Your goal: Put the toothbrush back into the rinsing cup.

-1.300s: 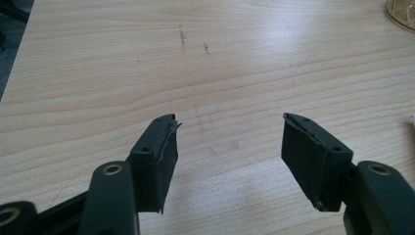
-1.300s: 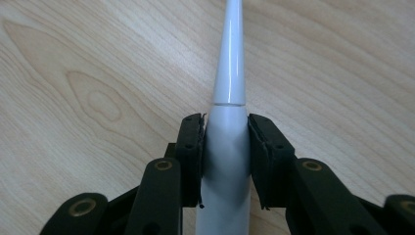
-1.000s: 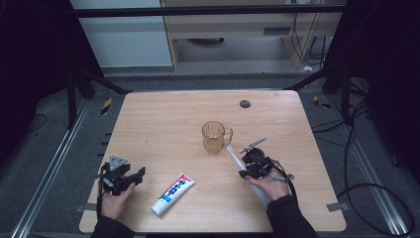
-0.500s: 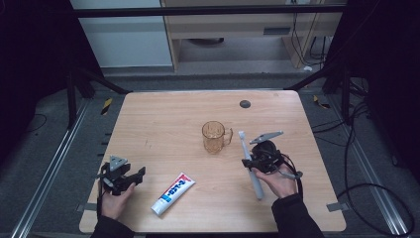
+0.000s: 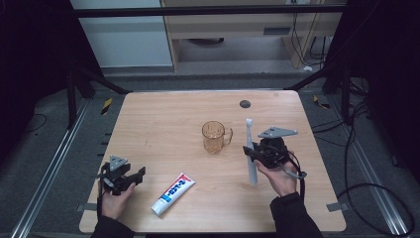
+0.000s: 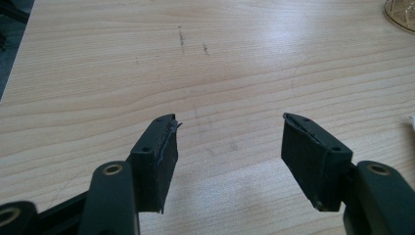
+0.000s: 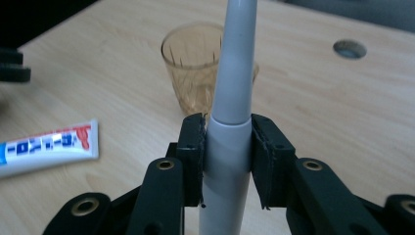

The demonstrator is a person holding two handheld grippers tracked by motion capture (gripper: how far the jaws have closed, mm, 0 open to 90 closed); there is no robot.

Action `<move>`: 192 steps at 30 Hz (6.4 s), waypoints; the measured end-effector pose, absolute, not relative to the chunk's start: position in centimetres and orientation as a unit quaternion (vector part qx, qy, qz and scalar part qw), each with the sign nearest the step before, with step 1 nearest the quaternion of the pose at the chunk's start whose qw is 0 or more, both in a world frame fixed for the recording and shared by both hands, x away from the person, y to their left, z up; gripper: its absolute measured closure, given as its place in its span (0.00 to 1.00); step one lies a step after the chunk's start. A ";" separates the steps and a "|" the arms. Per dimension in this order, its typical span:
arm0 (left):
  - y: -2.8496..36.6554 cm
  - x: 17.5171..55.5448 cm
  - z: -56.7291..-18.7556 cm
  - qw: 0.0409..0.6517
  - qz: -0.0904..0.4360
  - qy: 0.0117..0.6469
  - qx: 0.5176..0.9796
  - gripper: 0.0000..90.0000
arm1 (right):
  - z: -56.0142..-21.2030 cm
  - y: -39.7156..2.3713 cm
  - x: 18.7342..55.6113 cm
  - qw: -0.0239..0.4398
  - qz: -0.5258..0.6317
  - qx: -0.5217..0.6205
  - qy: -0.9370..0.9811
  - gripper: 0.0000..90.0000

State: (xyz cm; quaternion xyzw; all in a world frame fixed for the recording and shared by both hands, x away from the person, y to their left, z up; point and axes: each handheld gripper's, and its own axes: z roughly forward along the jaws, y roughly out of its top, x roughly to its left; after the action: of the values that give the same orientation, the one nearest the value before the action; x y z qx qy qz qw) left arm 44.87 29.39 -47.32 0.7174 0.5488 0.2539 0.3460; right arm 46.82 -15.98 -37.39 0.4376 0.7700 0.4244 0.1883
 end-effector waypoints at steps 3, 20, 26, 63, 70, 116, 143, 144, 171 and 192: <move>29.4 44.9 -47.3 0.347 0.254 0.549 0.717 0.42 | -36.7 -15.7 46.9 0.206 0.447 0.436 0.754 0.76; 29.6 44.8 -47.2 0.351 0.256 0.550 0.714 0.42 | -35.3 -13.4 49.0 0.258 0.528 0.435 0.682 0.76; 29.7 44.9 -47.2 0.351 0.256 0.550 0.713 0.42 | -35.0 -12.9 50.2 0.268 0.542 0.437 0.666 0.76; 29.8 44.9 -47.3 0.351 0.256 0.552 0.712 0.42 | -36.3 -8.0 55.4 0.295 0.570 0.434 0.633 0.76; 29.8 45.0 -47.3 0.351 0.256 0.552 0.712 0.42 | -37.8 -8.0 55.7 0.288 0.560 0.442 0.639 0.76; 29.8 45.0 -47.3 0.349 0.256 0.550 0.714 0.42 | -42.4 -7.4 55.7 0.258 0.495 0.438 0.705 0.69; 29.7 44.9 -47.2 0.353 0.253 0.548 0.715 0.42 | -41.4 -7.3 54.4 0.241 0.507 0.411 0.718 0.38; 29.7 44.9 -47.2 0.354 0.252 0.548 0.715 0.42 | -41.3 -7.3 54.3 0.243 0.508 0.411 0.717 0.36; 28.4 43.7 -46.3 0.381 0.213 0.512 0.740 0.77 | -40.7 -16.2 48.3 0.264 0.444 0.427 0.742 0.24; 24.6 44.2 -44.3 0.372 0.180 0.448 0.792 0.51 | -45.2 -22.5 45.9 0.264 0.380 0.472 0.750 0.19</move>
State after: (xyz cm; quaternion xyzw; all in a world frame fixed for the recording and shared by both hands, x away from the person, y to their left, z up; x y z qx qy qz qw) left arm 44.17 24.62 -44.33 0.7924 0.4484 0.1796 0.3725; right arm 45.92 -22.55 -45.24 0.4717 0.7504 0.3804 0.2640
